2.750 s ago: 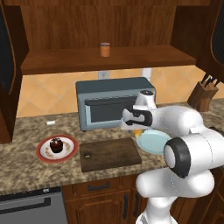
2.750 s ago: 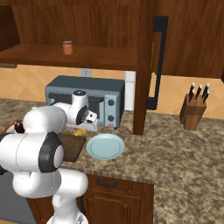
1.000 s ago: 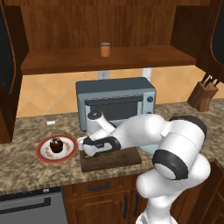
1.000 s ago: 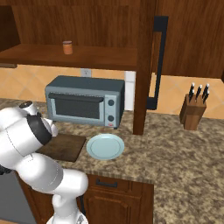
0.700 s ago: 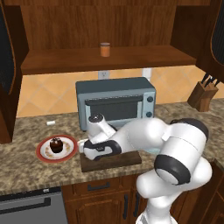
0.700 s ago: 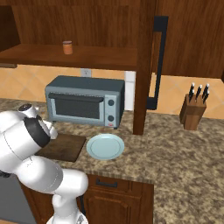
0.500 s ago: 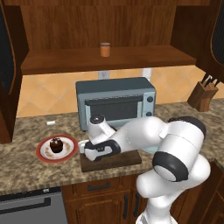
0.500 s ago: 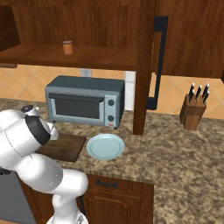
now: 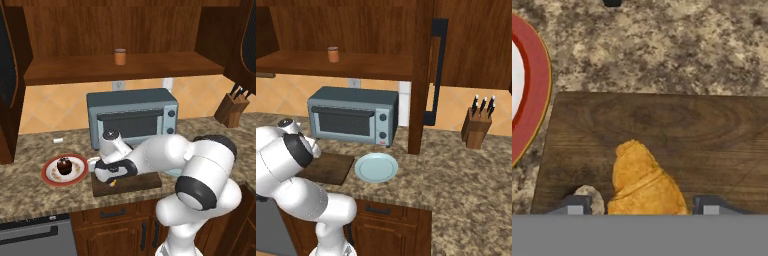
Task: From the different types of pastries on the counter, select a croissant and place it on the cutting board. Then retrieve a jar of jam from the cabinet and place it alongside the croissant on the cutting board.
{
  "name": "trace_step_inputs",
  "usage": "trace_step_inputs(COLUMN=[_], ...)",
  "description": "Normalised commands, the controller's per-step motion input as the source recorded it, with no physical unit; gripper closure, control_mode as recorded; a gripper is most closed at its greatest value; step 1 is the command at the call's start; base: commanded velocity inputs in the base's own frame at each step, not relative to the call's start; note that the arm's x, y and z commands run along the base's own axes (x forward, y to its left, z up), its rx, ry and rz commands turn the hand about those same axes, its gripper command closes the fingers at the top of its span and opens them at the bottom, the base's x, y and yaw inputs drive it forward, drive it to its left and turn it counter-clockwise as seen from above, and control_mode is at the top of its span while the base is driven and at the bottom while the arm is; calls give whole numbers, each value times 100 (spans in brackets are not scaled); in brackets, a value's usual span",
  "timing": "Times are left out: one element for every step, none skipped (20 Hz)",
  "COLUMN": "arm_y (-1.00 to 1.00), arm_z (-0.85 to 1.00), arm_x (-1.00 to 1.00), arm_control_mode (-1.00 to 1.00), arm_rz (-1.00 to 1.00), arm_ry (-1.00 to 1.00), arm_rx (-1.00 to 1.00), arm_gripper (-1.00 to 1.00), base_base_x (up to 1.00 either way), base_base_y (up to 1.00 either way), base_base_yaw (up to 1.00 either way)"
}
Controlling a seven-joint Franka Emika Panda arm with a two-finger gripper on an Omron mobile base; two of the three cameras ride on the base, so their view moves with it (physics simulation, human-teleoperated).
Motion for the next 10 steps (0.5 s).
trace_step_inputs(arm_y=[0,0,0,0,0,-6,-8,-4,0,0], arm_z=[29,36,49,70,84,76,86,91,96,100], arm_x=[0,0,0,0,0,-18,-8,-4,-4,-13], arm_control_mode=[-100,-100,-100,-100,-100,-100,-100,-100,-100,-100], arm_rz=[0,0,0,0,0,-2,-2,-1,0,0], arm_ry=[-4,-5,-4,-5,-4,-7,-19,-32,-33,-30], arm_rx=[9,9,10,14,18,24,26,18,17,14], arm_gripper=[-100,-100,-100,-100,-100,-100,-100,-100,-100,-100], base_base_x=[0,0,0,0,0,0,0,0,0,0], base_base_y=[0,0,0,0,0,0,0,0,0,0], base_base_yaw=[0,0,0,0,0,0,0,0,0,0])
